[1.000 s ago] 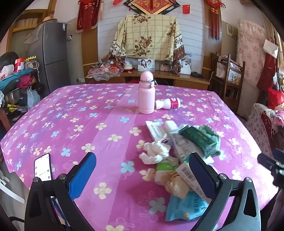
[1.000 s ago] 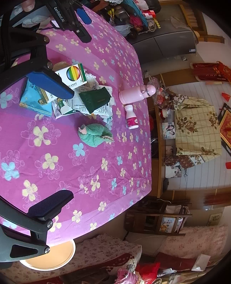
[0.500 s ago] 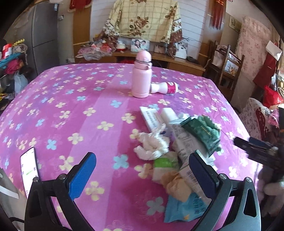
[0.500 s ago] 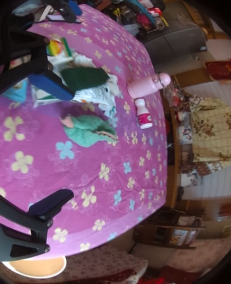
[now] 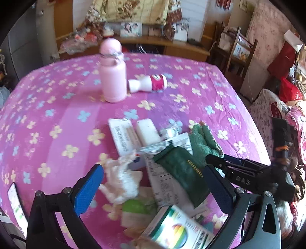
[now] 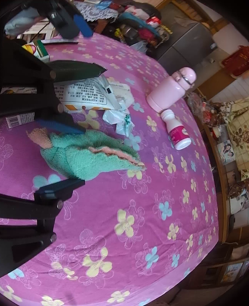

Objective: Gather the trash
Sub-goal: 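Grasp the green cloth with the right tool while the left tool grasps the dark green packet, then carry both items to the cream bin and open both tools to drop them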

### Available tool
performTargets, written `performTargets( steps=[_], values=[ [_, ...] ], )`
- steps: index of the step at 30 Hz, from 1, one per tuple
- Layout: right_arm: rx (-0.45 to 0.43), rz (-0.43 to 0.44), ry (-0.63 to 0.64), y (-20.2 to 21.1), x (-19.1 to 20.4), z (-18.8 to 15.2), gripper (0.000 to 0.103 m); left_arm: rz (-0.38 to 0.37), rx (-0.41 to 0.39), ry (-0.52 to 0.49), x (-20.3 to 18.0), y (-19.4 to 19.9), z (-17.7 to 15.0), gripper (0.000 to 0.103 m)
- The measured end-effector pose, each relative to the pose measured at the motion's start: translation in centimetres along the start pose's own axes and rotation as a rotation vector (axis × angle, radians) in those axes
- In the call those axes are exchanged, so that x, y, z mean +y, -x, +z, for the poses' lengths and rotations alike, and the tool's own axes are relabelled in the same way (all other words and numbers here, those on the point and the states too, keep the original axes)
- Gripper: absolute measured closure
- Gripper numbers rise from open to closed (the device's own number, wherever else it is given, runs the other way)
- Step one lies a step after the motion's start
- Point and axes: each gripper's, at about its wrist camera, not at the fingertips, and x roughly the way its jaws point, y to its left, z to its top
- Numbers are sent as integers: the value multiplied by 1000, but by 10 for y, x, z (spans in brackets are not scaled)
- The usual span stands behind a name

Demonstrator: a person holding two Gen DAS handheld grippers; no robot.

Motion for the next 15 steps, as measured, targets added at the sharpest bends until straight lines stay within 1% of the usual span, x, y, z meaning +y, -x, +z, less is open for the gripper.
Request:
performTargets(
  steps=[2, 5, 6, 7, 9, 10, 11, 12, 15],
  values=[
    [-7, 1, -2, 8, -3, -4, 61, 4, 17, -11, -8, -7, 3, 6],
    [-37, -19, 9, 27, -8, -9, 62, 20, 45, -65, -25, -17, 3, 18],
    [-48, -24, 8, 35, -11, -11, 63, 32, 62, -83, -30, -21, 1, 28],
    [-58, -28, 7, 42, -14, -12, 63, 38, 83, -100, -34, -26, 1, 45],
    [-81, -38, 13, 56, -19, -14, 63, 26, 121, -123, -41, -34, -1, 61],
    [-93, -46, 22, 65, -21, -17, 63, 21, 133, -132, -45, -38, -1, 64],
    [-106, -57, 28, 74, -24, -20, 63, 25, 130, -139, -48, -39, -2, 67],
    [-116, -62, 29, 83, -27, -23, 63, 27, 123, -148, -50, -38, -2, 73],
    [-138, -83, 26, 106, -40, -31, 63, 1, 114, -154, -56, -31, -1, 85]
  ],
)
